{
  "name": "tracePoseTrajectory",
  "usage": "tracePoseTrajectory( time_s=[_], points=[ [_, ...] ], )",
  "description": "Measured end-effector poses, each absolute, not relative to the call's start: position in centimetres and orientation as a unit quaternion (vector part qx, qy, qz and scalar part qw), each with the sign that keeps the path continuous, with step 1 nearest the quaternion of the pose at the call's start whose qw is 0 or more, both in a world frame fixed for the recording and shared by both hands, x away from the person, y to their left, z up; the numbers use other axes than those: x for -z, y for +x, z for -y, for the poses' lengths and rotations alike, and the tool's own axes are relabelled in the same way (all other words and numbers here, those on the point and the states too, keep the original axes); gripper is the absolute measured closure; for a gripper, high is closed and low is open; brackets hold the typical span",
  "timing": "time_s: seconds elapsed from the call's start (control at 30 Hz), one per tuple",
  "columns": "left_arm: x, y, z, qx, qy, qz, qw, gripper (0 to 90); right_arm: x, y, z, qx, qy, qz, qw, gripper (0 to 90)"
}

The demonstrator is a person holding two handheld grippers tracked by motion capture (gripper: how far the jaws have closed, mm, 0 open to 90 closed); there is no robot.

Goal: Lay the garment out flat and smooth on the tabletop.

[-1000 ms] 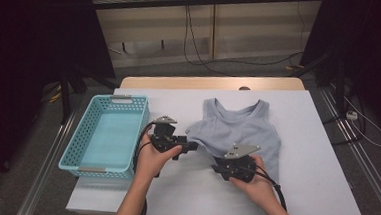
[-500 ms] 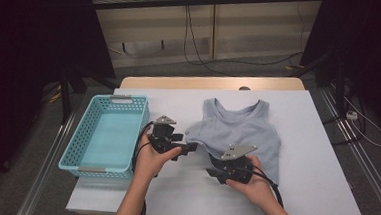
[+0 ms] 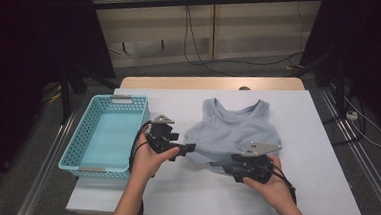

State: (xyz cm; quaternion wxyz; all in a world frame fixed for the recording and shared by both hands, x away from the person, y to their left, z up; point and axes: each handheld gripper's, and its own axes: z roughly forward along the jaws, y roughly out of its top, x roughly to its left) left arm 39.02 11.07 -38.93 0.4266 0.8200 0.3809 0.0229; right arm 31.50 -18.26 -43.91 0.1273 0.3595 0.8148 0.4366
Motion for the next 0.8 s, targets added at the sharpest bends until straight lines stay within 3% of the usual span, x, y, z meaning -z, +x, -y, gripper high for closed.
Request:
tracePoseTrajectory(
  time_s=[0.37,0.8],
  points=[
    [40.1,39.6,-10.4,-0.02,0.828,-0.386,0.407,24.0,43.5,31.0,21.5,-0.43,0.402,-0.795,0.148,59.4],
    [42.1,40.7,-9.8,0.009,0.823,-0.405,0.398,47.3,42.7,30.3,25.2,-0.424,0.452,-0.765,0.177,54.1]
  ],
)
